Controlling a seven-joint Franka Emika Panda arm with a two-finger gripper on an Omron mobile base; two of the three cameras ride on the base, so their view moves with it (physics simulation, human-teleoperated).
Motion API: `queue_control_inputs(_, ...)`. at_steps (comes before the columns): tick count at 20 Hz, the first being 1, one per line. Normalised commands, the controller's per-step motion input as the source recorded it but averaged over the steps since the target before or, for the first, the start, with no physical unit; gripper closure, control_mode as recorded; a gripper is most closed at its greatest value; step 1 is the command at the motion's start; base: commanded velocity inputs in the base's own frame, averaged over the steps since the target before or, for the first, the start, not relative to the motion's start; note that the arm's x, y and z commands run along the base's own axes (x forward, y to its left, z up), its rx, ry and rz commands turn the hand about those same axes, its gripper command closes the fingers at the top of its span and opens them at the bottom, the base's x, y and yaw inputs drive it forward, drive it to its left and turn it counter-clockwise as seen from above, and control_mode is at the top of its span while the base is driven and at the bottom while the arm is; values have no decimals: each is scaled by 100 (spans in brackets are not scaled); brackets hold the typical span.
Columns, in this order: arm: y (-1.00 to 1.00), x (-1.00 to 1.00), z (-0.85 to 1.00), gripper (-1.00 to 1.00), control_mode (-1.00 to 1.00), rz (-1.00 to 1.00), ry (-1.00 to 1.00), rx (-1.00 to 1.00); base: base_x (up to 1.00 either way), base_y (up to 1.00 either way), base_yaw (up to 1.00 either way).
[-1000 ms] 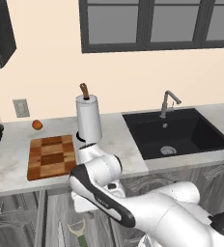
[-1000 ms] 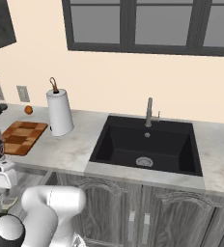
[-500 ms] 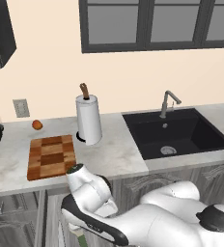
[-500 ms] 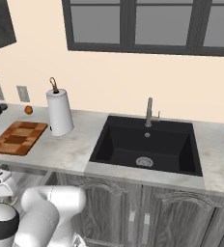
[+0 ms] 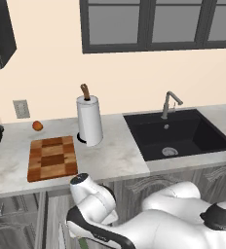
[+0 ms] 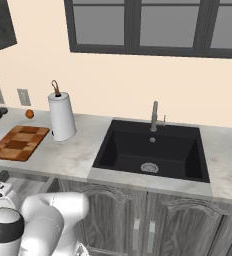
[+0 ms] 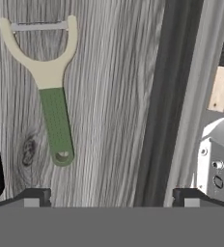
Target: Open the drawer on the left and place the cutting tools on the cutting board.
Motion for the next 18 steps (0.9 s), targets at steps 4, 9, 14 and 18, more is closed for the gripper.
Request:
queue_control_inputs(4,31,7,-42,-100,-100,0,0,0,0,0,0)
queue_control_inputs(9,29,10,-39,-100,-100,0,0,0,0,0,0)
queue_control_inputs(14,17,14,-28,-100,-100,0,-2,0,0,0,0)
queue_control_inputs(18,14,17,-26,-100,-100,0,-5,1,0,0,0)
